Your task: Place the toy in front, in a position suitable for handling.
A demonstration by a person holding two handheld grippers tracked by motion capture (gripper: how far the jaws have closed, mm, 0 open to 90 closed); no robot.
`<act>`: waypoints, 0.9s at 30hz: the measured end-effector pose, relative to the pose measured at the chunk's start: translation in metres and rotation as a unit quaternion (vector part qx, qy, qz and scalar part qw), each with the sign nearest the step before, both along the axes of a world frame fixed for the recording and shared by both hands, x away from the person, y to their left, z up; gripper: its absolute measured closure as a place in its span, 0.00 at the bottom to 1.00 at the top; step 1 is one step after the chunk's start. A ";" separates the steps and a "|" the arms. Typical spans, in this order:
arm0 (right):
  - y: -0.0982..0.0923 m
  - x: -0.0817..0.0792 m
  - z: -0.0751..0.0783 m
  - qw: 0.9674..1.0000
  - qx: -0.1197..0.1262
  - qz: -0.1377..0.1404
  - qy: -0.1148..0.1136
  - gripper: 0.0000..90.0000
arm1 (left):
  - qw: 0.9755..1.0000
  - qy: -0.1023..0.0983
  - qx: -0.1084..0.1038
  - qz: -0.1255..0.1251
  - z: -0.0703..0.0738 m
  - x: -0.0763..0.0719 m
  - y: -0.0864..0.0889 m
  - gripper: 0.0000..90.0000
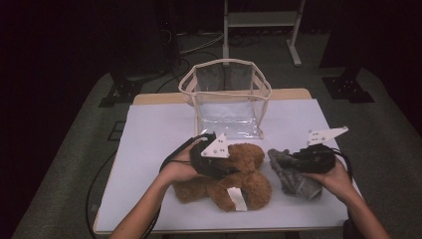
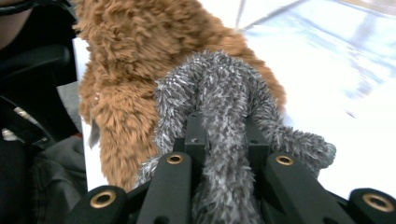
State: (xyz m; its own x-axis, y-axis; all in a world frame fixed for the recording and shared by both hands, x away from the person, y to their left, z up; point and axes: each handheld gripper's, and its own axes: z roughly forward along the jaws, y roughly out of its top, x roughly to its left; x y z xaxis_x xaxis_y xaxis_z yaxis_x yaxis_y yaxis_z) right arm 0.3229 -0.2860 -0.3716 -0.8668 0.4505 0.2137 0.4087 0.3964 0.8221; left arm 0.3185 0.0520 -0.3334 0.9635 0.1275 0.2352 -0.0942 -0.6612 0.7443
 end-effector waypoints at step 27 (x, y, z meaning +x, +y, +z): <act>-0.002 -0.005 -0.006 1.000 -0.020 0.023 -0.003 0.46 | 1.000 0.020 -0.001 -0.008 0.004 0.001 0.008 0.24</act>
State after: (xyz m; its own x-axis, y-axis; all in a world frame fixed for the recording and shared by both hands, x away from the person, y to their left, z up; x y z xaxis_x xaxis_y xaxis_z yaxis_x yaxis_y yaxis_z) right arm 0.3177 -0.2885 -0.3780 -0.8881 0.4180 0.1913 0.3847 0.4480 0.8070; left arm 0.3194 0.0603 -0.3292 0.9740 0.1120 0.1967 -0.0753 -0.6589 0.7484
